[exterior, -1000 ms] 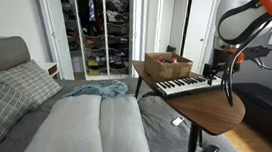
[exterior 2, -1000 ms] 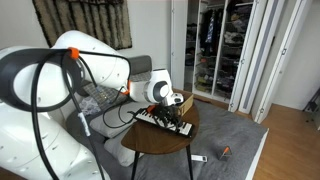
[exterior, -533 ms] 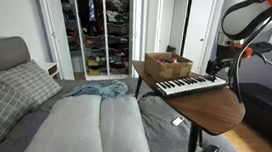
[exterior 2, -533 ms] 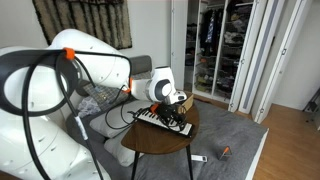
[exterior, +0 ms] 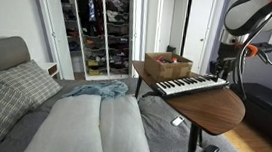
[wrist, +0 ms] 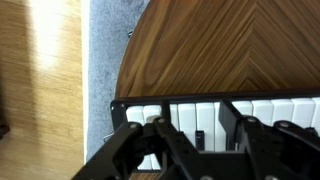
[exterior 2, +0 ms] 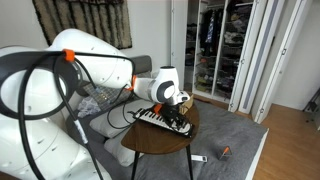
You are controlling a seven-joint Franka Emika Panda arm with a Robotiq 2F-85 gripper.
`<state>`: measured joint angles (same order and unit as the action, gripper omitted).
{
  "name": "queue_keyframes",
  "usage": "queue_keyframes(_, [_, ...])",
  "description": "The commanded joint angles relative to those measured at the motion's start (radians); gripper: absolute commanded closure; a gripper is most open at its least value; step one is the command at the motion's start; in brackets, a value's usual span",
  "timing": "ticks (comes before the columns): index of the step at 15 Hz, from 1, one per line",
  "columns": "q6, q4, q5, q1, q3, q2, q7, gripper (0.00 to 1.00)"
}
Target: Press a white key on the keyboard
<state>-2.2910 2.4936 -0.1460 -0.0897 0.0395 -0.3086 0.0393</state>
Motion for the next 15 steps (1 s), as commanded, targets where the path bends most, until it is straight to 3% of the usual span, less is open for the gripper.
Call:
queue_keyframes(1, [-0.043, -0.001, 0.053, 0.024, 0.031, 0.002, 0.071, 0.77])
queue_keyframes(4, [-0.079, -0.001, 0.067, 0.029, 0.035, 0.012, 0.1, 0.97])
queue_keyframes(5, [-0.086, -0.003, 0.068, 0.031, 0.035, 0.018, 0.105, 0.99])
queue_keyframes(15, [-0.09, -0.004, 0.099, 0.04, 0.038, 0.04, 0.152, 1.0])
